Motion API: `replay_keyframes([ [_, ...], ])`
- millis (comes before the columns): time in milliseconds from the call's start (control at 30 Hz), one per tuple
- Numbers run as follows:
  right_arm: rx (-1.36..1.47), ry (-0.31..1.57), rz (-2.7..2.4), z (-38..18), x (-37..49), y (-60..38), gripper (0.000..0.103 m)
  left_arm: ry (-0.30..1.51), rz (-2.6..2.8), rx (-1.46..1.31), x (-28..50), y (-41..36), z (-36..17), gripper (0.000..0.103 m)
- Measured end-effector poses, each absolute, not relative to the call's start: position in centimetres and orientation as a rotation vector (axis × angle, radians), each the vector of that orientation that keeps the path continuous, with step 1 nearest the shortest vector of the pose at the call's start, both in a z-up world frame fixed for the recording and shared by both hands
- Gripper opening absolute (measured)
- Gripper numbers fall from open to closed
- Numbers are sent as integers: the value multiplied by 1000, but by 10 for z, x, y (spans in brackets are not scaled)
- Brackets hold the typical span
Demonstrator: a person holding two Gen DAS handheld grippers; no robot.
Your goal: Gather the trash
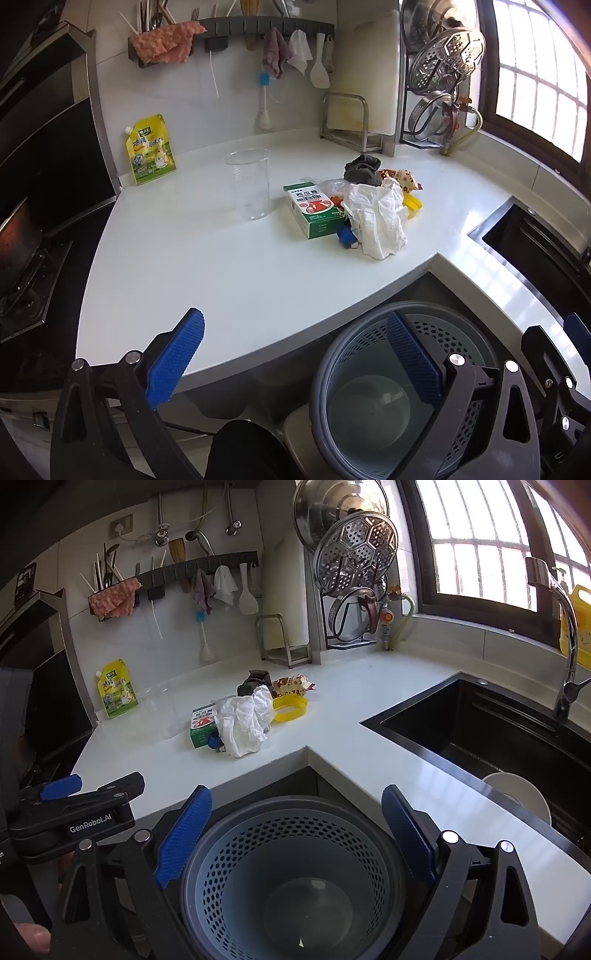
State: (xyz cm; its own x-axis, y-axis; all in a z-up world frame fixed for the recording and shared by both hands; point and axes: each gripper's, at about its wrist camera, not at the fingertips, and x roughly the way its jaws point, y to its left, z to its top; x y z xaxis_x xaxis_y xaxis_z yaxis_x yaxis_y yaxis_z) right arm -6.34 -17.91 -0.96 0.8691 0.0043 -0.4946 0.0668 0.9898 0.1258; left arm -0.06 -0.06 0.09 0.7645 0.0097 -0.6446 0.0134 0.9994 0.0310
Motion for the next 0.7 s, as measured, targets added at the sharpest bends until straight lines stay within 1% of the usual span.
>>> replay_keyframes([
  [700, 150, 510, -31, -3, -68, -181, 89, 685, -5, 45, -7, -1, 4, 97],
])
